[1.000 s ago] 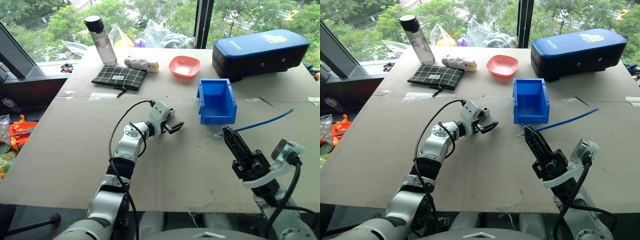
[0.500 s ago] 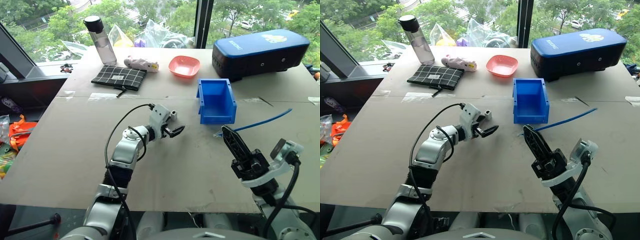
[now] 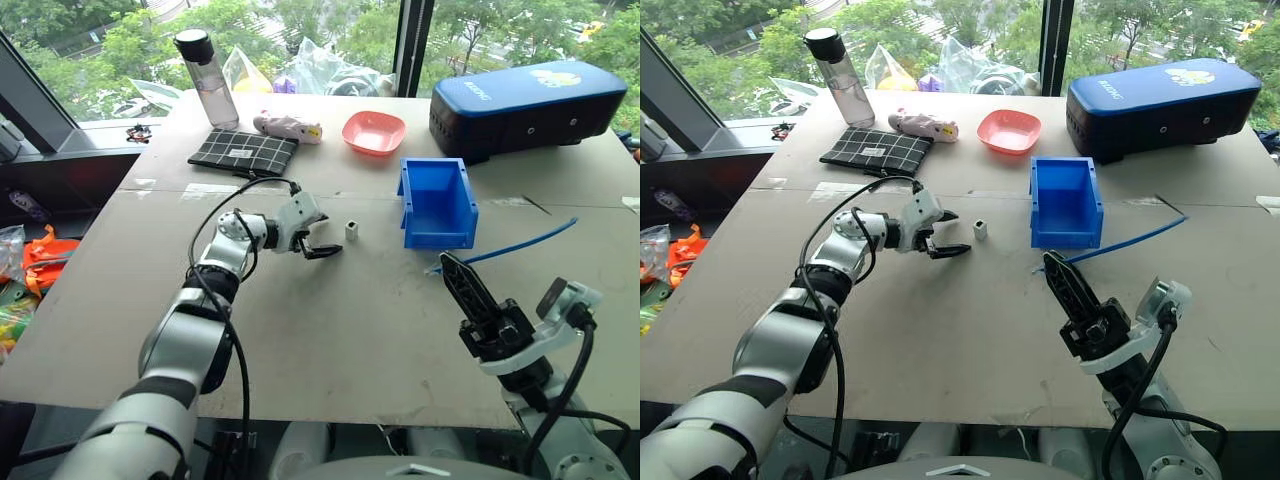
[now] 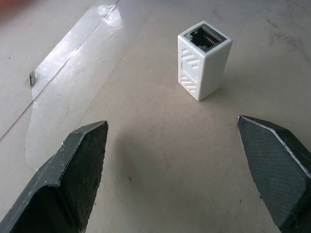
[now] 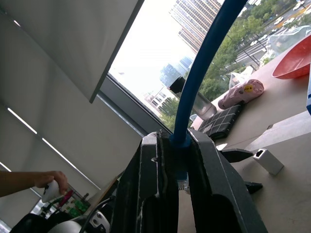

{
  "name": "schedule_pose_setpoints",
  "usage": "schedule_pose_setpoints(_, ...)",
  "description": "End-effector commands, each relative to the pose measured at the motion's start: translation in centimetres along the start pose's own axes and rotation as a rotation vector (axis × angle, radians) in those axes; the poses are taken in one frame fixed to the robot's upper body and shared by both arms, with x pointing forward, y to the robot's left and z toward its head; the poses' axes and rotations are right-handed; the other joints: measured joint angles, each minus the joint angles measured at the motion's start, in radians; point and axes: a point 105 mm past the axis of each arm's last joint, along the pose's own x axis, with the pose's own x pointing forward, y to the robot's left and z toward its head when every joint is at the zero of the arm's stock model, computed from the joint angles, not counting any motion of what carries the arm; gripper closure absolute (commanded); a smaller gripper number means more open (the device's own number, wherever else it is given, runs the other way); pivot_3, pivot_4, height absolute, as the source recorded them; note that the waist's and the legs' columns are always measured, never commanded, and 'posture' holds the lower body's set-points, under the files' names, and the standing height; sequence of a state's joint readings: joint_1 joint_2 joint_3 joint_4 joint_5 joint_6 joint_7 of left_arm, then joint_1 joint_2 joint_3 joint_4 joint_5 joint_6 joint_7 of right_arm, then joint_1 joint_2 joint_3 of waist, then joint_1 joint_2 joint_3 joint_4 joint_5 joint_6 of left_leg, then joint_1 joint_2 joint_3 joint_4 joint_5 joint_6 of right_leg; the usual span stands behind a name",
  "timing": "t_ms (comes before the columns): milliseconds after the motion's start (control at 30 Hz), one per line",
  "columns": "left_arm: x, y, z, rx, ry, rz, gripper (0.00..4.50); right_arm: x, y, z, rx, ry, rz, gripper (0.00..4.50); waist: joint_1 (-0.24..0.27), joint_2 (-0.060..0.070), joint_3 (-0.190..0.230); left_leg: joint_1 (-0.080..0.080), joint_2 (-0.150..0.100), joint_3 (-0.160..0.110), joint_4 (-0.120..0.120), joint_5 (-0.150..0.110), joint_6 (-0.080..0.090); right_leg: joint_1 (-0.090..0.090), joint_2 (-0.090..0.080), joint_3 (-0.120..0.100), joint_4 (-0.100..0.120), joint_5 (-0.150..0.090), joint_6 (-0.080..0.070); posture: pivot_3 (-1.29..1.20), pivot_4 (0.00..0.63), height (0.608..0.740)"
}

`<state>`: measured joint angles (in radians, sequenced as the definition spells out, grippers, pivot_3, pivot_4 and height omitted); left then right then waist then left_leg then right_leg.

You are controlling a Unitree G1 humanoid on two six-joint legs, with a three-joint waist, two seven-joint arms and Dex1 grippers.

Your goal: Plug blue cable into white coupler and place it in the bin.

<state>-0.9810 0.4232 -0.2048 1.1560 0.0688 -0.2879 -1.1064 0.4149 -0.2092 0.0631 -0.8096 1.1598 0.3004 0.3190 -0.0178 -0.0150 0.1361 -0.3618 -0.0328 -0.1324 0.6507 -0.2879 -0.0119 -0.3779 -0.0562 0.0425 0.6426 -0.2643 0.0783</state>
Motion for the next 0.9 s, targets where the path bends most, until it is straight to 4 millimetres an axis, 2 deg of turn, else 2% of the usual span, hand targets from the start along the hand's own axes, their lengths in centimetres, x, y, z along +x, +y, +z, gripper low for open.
schedule_pose_setpoints(33,0.4,-0.2,0.0,0.066,0.057,-0.053,0.21,0.0,1.5,0.7,-0.022,-0.033,0.031,4.50,-0.001,0.000,0.000,0.000,0.000,0.000,0.000,0.000,0.000,0.000,0.000,0.000,0.000,0.000,0.000,0.00,0.150,0.736)
schedule_pose_setpoints(400,1.9,-0.2,2.5,0.155,0.060,-0.101,0.21,-1.2,2.5,0.6,-0.032,-0.047,-0.026,4.50,0.005,-0.001,0.000,0.000,0.000,-0.001,0.001,0.000,0.000,0.001,0.000,-0.001,0.000,0.000,0.000,0.00,0.150,0.736)
schedule_pose_setpoints(600,2.7,0.0,5.3,0.064,-0.060,-0.117,0.21,-1.5,2.7,0.7,-0.043,-0.047,-0.045,4.50,0.001,-0.003,0.001,-0.001,0.000,-0.001,0.001,0.000,0.000,0.001,0.000,-0.001,0.000,0.000,0.001,0.00,0.150,0.736)
schedule_pose_setpoints(900,2.6,-0.1,4.1,0.088,0.005,-0.109,0.21,-1.8,3.0,0.6,-0.044,-0.045,-0.066,4.50,-0.019,-0.003,0.001,-0.001,0.001,-0.003,0.001,0.000,0.000,0.000,0.002,-0.001,0.001,0.000,0.001,0.00,0.150,0.736)
